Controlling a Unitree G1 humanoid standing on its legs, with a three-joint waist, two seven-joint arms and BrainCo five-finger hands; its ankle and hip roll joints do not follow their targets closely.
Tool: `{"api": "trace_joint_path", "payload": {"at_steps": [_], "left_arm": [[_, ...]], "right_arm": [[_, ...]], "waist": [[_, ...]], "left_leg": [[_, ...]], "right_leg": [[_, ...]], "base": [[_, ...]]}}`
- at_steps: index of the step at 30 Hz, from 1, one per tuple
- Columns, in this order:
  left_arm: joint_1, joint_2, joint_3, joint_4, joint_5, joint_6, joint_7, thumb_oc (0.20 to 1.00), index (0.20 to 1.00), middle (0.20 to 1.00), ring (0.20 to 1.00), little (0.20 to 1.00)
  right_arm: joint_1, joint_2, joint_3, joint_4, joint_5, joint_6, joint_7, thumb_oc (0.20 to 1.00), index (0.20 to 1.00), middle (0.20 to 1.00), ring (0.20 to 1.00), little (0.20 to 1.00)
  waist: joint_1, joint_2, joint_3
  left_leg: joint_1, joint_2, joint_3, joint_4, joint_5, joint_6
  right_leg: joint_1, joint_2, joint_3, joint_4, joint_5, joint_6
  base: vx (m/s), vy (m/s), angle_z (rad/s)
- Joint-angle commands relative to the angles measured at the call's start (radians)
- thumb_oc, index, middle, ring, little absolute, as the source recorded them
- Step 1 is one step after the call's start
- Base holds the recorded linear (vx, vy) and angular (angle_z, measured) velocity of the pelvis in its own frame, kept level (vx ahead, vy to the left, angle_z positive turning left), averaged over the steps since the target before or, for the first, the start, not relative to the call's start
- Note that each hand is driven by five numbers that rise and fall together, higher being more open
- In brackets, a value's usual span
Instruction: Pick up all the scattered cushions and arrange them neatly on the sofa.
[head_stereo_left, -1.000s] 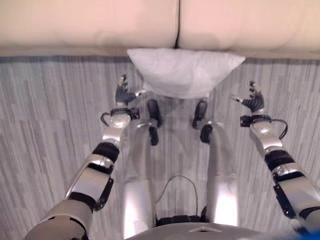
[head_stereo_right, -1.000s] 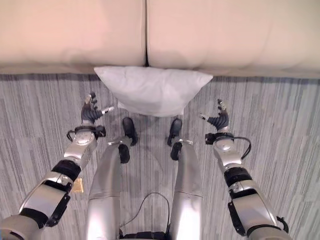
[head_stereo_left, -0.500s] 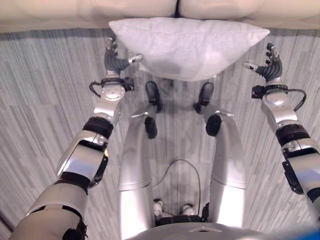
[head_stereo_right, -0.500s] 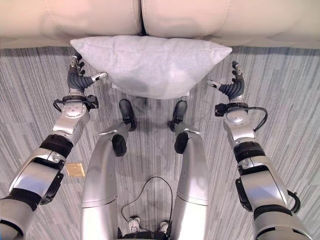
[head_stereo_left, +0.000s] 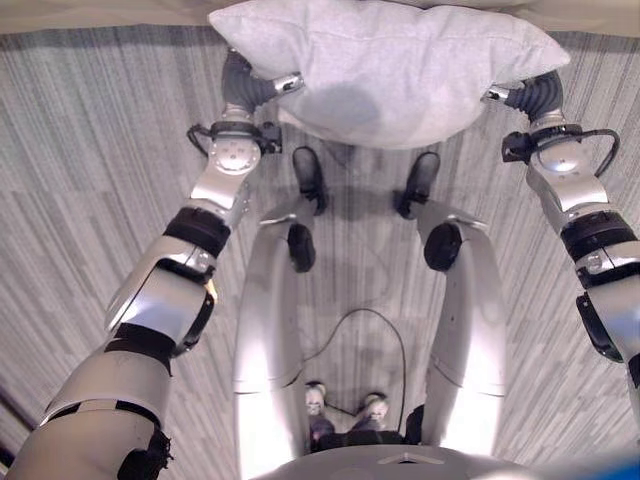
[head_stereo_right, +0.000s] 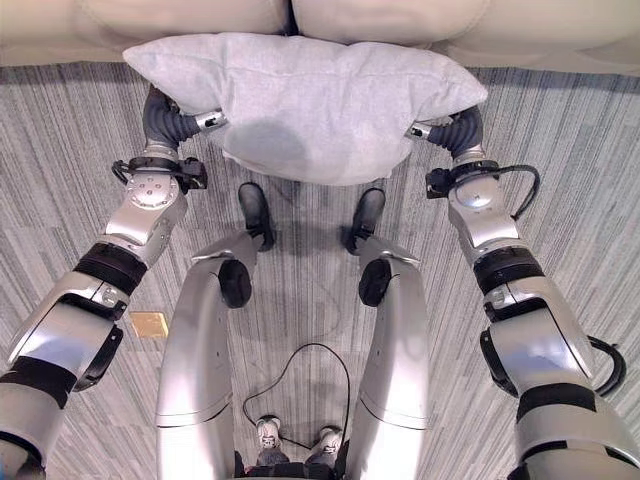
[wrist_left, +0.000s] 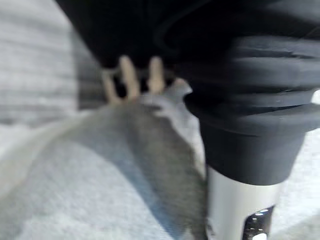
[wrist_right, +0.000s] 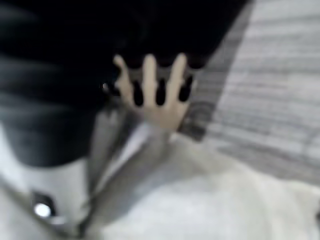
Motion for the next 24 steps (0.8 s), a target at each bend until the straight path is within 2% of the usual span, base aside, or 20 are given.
{"api": "trace_joint_path", "payload": {"at_steps": [1, 4, 5, 6, 7, 8, 9, 15, 17, 19, 24], "left_arm": [[0.014, -0.081, 0.01, 0.001, -0.003, -0.039, -0.001, 1.0, 1.0, 1.0, 1.0, 1.0], [0.003, -0.151, 0.012, -0.004, -0.049, -0.052, 0.01, 1.0, 1.0, 1.0, 1.0, 1.0], [0.003, -0.151, 0.012, -0.004, -0.049, -0.053, 0.01, 1.0, 1.0, 1.0, 1.0, 1.0], [0.005, -0.188, 0.017, -0.01, -0.076, -0.061, 0.011, 1.0, 1.0, 1.0, 1.0, 1.0], [0.004, -0.197, 0.015, -0.011, -0.082, -0.063, 0.01, 0.856, 0.856, 0.856, 0.856, 0.856], [0.004, -0.199, 0.017, -0.015, -0.084, -0.066, 0.009, 0.2, 0.2, 0.2, 0.2, 0.2], [0.012, -0.206, 0.025, -0.046, -0.106, -0.076, -0.002, 0.2, 0.2, 0.2, 0.2, 0.2], [0.063, -0.208, 0.062, -0.125, -0.126, -0.099, -0.018, 0.2, 0.2, 0.2, 0.2, 0.2], [0.13, -0.214, 0.069, -0.176, -0.105, -0.103, -0.036, 0.2, 0.2, 0.2, 0.2, 0.2], [0.249, -0.214, 0.08, -0.264, -0.064, -0.099, -0.072, 0.2, 0.2, 0.2, 0.2, 0.2], [0.427, -0.22, 0.115, -0.345, -0.035, -0.101, -0.114, 0.2, 0.2, 0.2, 0.2, 0.2]], "right_arm": [[-0.007, 0.098, 0.076, -0.079, -0.009, -0.048, 0.01, 1.0, 1.0, 1.0, 1.0, 1.0], [-0.028, 0.185, 0.073, -0.095, 0.013, -0.056, -0.004, 1.0, 1.0, 1.0, 1.0, 1.0], [-0.028, 0.186, 0.073, -0.095, 0.013, -0.055, -0.004, 1.0, 1.0, 1.0, 1.0, 1.0], [-0.041, 0.238, 0.072, -0.106, 0.02, -0.062, -0.009, 1.0, 1.0, 1.0, 1.0, 1.0], [-0.047, 0.254, 0.077, -0.109, 0.016, -0.061, -0.01, 0.887, 0.887, 0.887, 0.887, 0.887], [-0.052, 0.265, 0.078, -0.112, 0.017, -0.063, -0.007, 0.388, 0.388, 0.388, 0.388, 0.388], [-0.056, 0.285, 0.076, -0.14, 0.02, -0.067, -0.003, 0.2, 0.2, 0.2, 0.2, 0.2], [-0.012, 0.281, 0.025, -0.208, 0.022, -0.083, -0.001, 0.2, 0.2, 0.2, 0.2, 0.2], [0.062, 0.273, -0.013, -0.254, 0.019, -0.094, 0.006, 0.2, 0.2, 0.2, 0.2, 0.2], [0.202, 0.273, -0.057, -0.346, 0.036, -0.109, 0.037, 0.2, 0.2, 0.2, 0.2, 0.2], [0.396, 0.269, -0.098, -0.46, -0.008, -0.115, 0.063, 0.2, 0.2, 0.2, 0.2, 0.2]], "waist": [[-0.024, 0.06, -0.057], [-0.022, 0.062, -0.064], [-0.022, 0.062, -0.064], [-0.02, 0.063, -0.069], [-0.019, 0.063, -0.072], [-0.019, 0.063, -0.076], [-0.02, 0.062, -0.088], [-0.024, 0.048, -0.161], [-0.026, 0.051, -0.192], [-0.023, 0.054, -0.198], [-0.011, 0.048, -0.215]], "left_leg": [[-0.019, -0.04, -0.102, -0.055, 0.039, -0.038], [-0.02, -0.043, -0.105, -0.051, 0.038, -0.036], [-0.02, -0.043, -0.105, -0.051, 0.038, -0.036], [-0.02, -0.045, -0.107, -0.049, 0.036, -0.036], [-0.019, -0.046, -0.108, -0.051, 0.039, -0.037], [-0.019, -0.047, -0.108, -0.051, 0.039, -0.037], [-0.019, -0.049, -0.111, -0.058, 0.045, -0.041], [0.004, -0.055, -0.104, -0.128, 0.065, -0.051], [0.116, -0.048, -0.106, -0.227, 0.075, -0.057], [0.293, -0.04, -0.11, -0.342, 0.099, -0.078], [0.539, -0.039, -0.122, -0.499, 0.127, -0.096]], "right_leg": [[0.02, 0.016, -0.007, -0.086, 0.068, 0.12], [0.02, 0.02, -0.01, -0.086, 0.067, 0.116], [0.02, 0.02, -0.01, -0.086, 0.067, 0.116], [0.02, 0.022, -0.011, -0.088, 0.068, 0.115], [0.02, 0.025, -0.014, -0.088, 0.067, 0.114], [0.02, 0.027, -0.014, -0.089, 0.068, 0.113], [0.02, 0.026, -0.017, -0.092, 0.069, 0.114], [0.021, 0.035, -0.024, -0.118, 0.079, 0.118], [0.139, 0.04, -0.049, -0.197, 0.082, 0.121], [0.327, 0.046, -0.076, -0.302, 0.087, 0.121], [0.565, 0.046, -0.099, -0.438, 0.093, 0.124]], "base": [[0.0, 0.0, 0.0], [0.0, 0.0, 0.0], [0.0, 0.0, 0.0], [0.0, 0.0, 0.0], [0.0, 0.0, 0.0], [0.0, 0.0, 0.0], [0.03, -0.042, 0.01], [0.01, -0.037, 0.04], [-0.06, -0.086, 0.08], [-0.07, -0.098, 0.15], [-0.02, -0.03, 0.09]]}}
